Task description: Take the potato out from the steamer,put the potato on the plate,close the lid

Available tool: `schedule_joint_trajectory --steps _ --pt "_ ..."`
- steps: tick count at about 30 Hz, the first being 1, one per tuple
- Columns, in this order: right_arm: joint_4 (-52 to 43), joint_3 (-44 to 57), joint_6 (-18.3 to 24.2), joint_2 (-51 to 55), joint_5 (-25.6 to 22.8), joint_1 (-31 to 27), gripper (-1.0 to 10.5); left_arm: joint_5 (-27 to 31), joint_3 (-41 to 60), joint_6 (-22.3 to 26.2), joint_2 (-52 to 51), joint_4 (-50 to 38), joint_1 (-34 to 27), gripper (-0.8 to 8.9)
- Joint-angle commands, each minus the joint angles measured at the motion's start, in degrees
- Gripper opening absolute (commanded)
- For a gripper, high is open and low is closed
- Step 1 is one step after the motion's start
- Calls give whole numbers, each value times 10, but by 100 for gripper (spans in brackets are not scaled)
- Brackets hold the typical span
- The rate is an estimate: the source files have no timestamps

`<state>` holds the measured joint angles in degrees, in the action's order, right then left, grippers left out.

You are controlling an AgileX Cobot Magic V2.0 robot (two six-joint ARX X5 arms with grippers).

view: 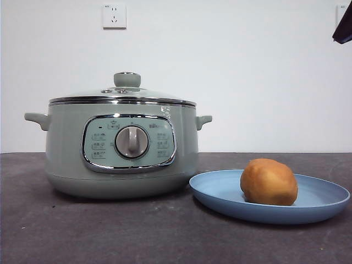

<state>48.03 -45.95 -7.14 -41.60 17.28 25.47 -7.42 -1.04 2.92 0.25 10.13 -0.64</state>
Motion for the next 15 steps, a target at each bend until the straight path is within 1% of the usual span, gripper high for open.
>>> schedule_joint_trajectory --steps 1,2,6,9,11,13,15 --pt "3 -1 8 17 -37 -12 0 -2 9 -3 -2 -2 -2 -4" --pt "5 -1 8 23 -42 -20 0 -1 9 -3 -2 -2 -2 -4" --pt "4 -1 12 61 -40 -67 0 -2 9 -3 -2 -2 -2 -4" --pt "3 -1 13 99 -42 -117 0 -1 9 -3 -2 -2 -2 -4" --pt "-14 2 33 127 -42 -147 0 -2 9 -3 -2 -2 -2 -4" --pt "-50 16 54 155 -41 -168 0 -2 9 -3 -2 -2 -2 -4" --pt "-96 41 62 185 -41 -184 0 -2 9 -3 -2 -2 -2 -4"
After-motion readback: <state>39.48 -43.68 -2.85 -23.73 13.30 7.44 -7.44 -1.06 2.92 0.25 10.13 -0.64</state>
